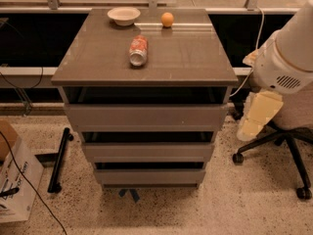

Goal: Open middle drawer

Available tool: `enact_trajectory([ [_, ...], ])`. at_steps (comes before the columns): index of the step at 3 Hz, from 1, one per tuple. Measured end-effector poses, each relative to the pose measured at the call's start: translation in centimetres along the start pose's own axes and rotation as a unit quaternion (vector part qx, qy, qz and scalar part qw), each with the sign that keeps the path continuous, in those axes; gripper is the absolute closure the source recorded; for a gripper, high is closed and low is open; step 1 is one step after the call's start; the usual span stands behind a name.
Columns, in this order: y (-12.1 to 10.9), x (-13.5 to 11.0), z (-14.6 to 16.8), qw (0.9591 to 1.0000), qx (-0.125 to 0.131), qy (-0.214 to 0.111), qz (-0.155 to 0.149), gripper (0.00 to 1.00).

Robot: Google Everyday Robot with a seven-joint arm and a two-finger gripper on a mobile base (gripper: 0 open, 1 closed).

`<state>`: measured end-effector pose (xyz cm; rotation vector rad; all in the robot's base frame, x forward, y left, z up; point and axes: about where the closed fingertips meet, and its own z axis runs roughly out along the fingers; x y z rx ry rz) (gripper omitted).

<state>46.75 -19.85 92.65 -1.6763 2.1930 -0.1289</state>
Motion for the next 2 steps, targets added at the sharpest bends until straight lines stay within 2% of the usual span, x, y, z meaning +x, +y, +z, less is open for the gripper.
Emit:
enact_trajectory([
  [1, 0.0, 0.2, 3.0, 0.9999, 0.011, 0.006, 0.008, 0.00],
  [2, -0.3, 0.6, 6.3, 0.9996, 0.011, -0.003, 0.027, 0.00],
])
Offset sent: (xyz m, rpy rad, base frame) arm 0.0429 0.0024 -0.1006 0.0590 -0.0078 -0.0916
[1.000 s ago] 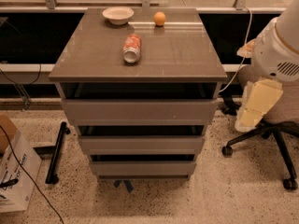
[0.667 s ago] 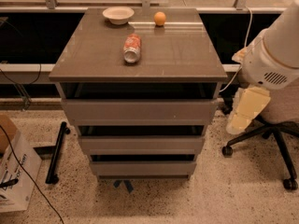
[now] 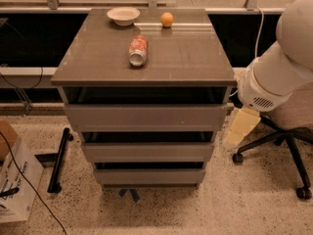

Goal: Open middle drawer

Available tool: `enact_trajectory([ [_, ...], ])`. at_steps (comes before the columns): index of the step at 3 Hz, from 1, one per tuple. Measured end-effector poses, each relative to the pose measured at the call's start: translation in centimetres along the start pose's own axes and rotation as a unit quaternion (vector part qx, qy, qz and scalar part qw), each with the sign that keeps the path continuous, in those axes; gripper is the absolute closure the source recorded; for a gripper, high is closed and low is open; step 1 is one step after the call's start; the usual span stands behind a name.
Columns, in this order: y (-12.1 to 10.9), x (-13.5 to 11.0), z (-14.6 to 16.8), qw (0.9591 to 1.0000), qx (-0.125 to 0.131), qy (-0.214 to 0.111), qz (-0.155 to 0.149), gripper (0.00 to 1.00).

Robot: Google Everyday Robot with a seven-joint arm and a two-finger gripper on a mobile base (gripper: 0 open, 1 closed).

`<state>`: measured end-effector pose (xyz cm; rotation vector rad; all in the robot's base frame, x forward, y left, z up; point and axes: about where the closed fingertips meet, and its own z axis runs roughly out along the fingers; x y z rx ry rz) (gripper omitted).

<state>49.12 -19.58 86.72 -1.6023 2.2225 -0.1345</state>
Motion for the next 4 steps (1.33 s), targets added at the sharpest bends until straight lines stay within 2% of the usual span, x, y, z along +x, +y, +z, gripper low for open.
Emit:
enact_trajectory([
  [1, -0.6, 0.0, 3.5, 0.9997, -0.009, -0.021, 0.011, 0.00],
  [2, -1.5, 0.5, 6.5, 0.9965, -0.047, -0.054, 0.042, 0.00],
  [3, -1.5, 0.3, 7.1, 0.9955, -0.055, -0.061, 0.047, 0.00],
  [4, -0.4, 0.4, 9.3, 0.9967, -0.050, -0.048, 0.042, 0.00],
])
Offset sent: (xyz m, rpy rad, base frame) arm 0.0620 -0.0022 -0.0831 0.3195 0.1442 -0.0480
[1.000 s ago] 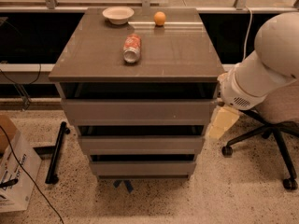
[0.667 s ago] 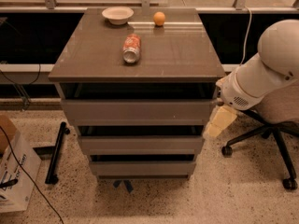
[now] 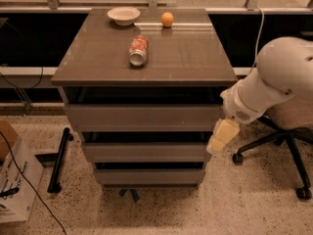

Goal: Open middle drawer

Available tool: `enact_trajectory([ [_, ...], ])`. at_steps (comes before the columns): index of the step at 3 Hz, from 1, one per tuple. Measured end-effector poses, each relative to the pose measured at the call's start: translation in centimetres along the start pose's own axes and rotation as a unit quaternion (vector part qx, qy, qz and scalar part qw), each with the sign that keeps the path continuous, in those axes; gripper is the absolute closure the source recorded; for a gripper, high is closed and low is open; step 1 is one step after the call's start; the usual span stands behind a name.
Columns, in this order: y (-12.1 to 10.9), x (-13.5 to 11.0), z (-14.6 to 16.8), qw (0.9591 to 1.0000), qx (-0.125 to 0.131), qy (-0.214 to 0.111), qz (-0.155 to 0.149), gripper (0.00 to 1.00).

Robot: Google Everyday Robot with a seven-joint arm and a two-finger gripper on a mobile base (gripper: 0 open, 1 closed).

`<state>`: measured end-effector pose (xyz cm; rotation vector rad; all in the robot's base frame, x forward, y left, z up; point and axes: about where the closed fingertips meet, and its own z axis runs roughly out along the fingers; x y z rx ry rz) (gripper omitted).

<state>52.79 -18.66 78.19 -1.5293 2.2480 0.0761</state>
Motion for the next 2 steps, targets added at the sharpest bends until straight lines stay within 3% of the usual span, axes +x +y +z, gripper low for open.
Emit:
enact_trajectory([
  [2, 1.6, 2.7, 6.6, 0.9998, -0.016, -0.003, -0.012, 0.00],
])
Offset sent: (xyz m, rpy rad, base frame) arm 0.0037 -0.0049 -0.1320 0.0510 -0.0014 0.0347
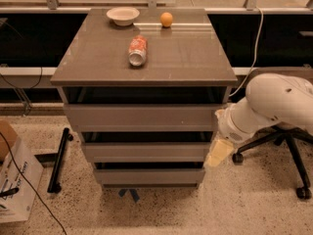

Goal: Open middle drawer

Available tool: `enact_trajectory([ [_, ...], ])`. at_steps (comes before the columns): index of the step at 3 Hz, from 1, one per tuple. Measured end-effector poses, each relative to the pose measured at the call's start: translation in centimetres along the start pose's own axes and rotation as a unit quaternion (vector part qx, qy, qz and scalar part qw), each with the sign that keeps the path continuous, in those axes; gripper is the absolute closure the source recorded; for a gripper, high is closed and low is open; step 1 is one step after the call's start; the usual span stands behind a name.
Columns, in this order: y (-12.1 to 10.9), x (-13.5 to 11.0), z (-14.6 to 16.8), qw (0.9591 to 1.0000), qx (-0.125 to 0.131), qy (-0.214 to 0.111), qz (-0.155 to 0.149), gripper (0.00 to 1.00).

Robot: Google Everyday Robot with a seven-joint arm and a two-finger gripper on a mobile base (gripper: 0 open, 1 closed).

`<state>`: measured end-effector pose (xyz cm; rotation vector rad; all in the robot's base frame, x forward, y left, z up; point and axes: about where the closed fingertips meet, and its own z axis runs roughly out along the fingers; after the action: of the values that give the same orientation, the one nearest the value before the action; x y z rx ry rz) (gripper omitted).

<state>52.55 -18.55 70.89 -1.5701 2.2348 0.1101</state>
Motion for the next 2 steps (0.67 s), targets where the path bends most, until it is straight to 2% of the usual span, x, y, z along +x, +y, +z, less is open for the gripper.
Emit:
enact_trajectory([
  [2, 0.5, 1.9, 8.3, 0.9982, -0.024, -0.055, 0.007, 0.00],
])
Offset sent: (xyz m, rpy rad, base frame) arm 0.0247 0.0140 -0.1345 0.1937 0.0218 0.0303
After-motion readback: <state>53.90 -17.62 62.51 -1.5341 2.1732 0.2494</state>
